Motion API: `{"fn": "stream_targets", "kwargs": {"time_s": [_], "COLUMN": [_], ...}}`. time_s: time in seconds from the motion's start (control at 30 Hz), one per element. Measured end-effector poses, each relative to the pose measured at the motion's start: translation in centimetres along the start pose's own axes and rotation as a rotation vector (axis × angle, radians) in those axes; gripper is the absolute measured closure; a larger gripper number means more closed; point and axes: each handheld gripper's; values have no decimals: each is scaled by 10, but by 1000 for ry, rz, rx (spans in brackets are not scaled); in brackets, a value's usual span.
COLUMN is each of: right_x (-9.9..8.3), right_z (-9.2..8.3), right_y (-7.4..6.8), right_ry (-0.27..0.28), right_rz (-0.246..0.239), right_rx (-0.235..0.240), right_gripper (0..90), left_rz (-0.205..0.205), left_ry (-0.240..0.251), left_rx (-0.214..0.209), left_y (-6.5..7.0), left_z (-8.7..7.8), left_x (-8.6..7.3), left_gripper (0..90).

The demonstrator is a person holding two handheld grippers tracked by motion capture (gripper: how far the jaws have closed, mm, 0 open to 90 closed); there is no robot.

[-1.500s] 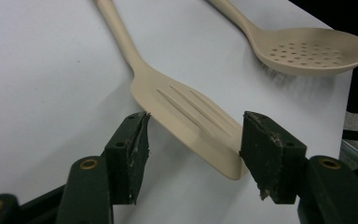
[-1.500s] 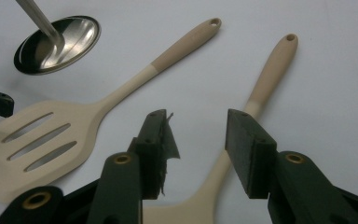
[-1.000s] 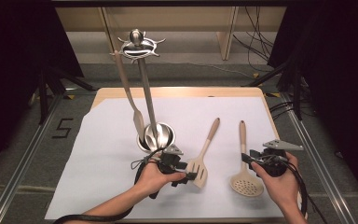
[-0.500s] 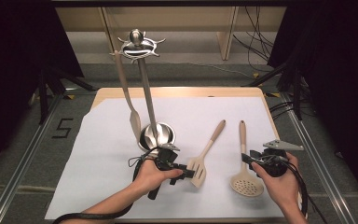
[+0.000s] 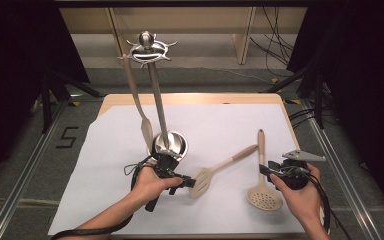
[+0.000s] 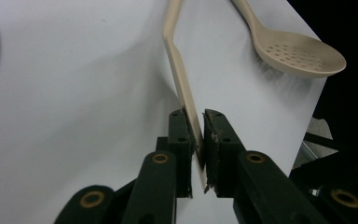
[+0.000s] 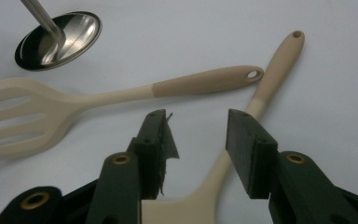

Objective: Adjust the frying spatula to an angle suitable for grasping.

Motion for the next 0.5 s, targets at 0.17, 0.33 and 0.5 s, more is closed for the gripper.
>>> {"fn": "stream_targets", "kwargs": {"time_s": [0.17, 0.33, 0.5], "right_x": [0, 0, -1], "right_z": [0, 1, 3], "right_y": [0, -4, -6], "right_ry": [-1, 1, 7], "right_rz": [-2, 40, 48], "right_rx": [-1, 6, 18], "right_gripper": [590, 590, 590], "left_rz": [-39, -94, -134], "left_ry": [4, 7, -17], "left_rx": [18, -9, -36], "left_y": [-21, -38, -58], "left_z": [-19, -39, -65], "left_x": [-11, -31, -50], "left_gripper": [858, 858, 857]}}
Point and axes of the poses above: each handheld gripper's, and its own axes: z roughly forward along the jaws, x roughly out of its top, y roughly to its right, and after that the axes turned 13 degrees about x, right-handed
